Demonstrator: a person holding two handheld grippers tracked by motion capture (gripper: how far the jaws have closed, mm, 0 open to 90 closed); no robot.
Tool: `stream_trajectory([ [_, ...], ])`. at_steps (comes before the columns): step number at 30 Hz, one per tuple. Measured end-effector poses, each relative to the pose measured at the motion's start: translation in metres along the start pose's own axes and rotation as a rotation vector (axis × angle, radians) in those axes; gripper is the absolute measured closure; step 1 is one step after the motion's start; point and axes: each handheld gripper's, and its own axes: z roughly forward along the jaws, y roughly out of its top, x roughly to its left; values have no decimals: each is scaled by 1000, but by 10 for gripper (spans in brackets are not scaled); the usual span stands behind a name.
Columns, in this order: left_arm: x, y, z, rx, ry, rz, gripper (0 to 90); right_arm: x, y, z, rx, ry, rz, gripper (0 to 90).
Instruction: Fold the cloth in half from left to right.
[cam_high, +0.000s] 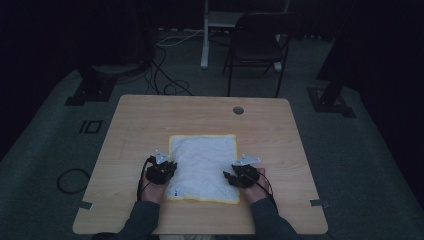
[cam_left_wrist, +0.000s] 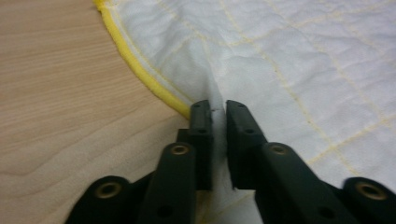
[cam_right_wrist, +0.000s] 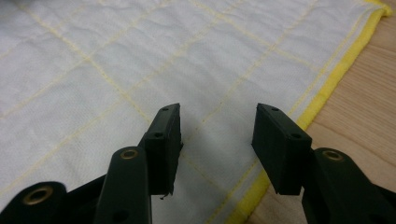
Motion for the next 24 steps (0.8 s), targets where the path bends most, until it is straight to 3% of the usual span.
stream_trajectory([
  [7, 9, -3, -7, 14, -23, -41, 857, 4, 0, 0, -4, 26, -9, 519],
  [13, 20, -5, -13, 30, -3, -74, 864, 8, 1, 0, -2, 33, -26, 516],
  [20, 28, -6, -16, 33, -36, -124, 874, 5, 0, -3, 1, 20, -15, 518],
  [24, 29, -4, -19, 3, -64, -134, 874, 5, -1, -5, 2, 16, -16, 518],
])
